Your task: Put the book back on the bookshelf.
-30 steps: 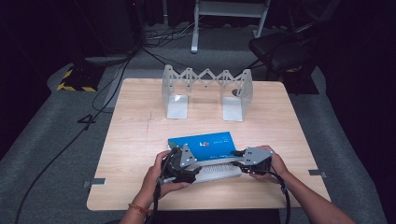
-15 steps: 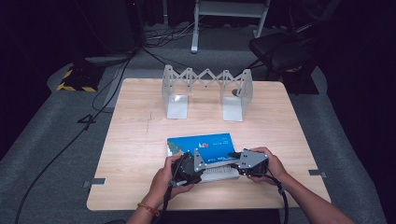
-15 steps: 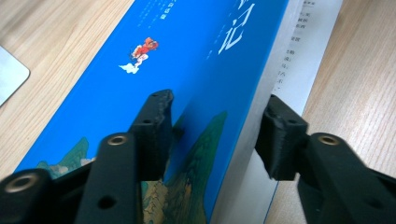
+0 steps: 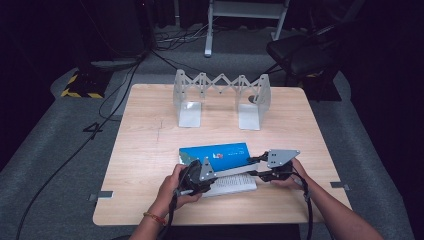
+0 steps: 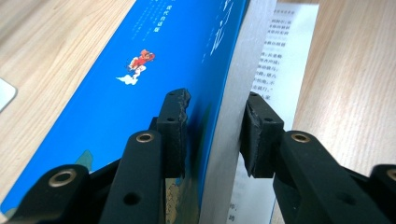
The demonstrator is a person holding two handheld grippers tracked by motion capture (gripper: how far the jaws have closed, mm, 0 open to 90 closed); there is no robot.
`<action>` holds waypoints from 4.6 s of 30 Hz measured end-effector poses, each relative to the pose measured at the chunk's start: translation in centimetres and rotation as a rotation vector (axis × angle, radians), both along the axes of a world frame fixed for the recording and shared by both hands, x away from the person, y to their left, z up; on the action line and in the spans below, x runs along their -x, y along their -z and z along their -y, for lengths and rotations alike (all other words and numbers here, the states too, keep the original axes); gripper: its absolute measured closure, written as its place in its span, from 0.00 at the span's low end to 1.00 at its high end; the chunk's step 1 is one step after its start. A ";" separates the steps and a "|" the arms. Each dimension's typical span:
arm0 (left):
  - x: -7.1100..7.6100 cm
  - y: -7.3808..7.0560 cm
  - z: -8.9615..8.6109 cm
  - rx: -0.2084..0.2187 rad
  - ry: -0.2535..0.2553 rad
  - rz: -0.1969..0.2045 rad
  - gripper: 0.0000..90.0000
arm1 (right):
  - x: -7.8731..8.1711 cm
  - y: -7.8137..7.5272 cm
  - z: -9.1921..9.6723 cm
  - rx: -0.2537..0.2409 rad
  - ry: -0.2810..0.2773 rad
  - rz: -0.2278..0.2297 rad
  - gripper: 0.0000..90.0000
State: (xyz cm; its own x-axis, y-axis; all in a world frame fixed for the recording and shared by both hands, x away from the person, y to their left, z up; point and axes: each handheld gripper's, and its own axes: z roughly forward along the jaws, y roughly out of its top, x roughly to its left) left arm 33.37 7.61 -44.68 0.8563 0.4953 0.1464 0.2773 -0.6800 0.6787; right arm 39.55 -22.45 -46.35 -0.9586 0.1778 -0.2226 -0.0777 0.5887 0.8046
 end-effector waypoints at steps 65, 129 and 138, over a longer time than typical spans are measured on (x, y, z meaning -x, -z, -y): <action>0.9 -0.9 -1.1 0.147 -0.121 0.086 0.77 | -2.9 3.5 0.4 -0.013 0.204 -0.207 0.44; 0.6 -1.9 -3.8 0.558 0.001 0.001 0.74 | -1.8 -5.6 -1.3 -0.321 0.194 -0.037 0.57; -0.9 -2.2 -0.3 0.576 0.079 -0.001 0.73 | -1.4 -6.5 2.5 -0.350 0.260 -0.001 0.58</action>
